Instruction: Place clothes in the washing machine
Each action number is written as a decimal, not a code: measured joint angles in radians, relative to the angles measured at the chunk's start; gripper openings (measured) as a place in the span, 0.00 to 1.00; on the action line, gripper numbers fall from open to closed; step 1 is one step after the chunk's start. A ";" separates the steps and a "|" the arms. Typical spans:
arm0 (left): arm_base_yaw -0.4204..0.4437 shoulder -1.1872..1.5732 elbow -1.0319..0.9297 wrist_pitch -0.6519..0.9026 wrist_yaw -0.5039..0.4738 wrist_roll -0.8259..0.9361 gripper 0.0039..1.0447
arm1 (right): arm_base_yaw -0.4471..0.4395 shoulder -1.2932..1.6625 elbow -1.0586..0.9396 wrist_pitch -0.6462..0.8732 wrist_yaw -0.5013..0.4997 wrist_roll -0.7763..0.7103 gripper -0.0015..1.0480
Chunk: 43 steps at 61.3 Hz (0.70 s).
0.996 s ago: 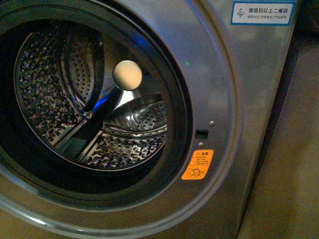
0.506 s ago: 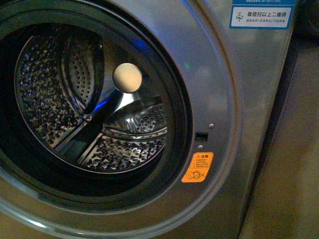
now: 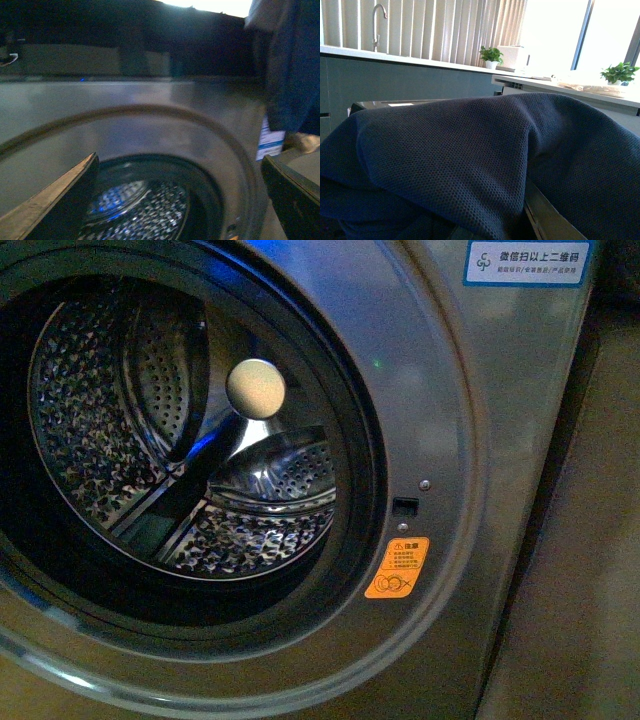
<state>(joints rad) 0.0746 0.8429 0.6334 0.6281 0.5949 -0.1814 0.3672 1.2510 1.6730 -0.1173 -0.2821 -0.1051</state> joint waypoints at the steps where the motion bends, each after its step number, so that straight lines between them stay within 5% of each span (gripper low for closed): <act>1: -0.022 0.014 0.024 -0.003 0.001 0.002 0.94 | 0.000 0.000 0.000 0.000 0.000 0.000 0.05; 19: -0.367 0.202 0.286 -0.060 -0.050 0.070 0.94 | 0.000 0.000 0.000 0.000 0.000 0.000 0.05; 43: -0.618 0.340 0.416 -0.064 -0.095 0.070 0.94 | 0.000 0.000 0.000 0.000 0.001 0.000 0.05</act>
<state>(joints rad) -0.5434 1.1828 1.0492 0.5644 0.4995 -0.1112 0.3672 1.2510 1.6730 -0.1173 -0.2810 -0.1051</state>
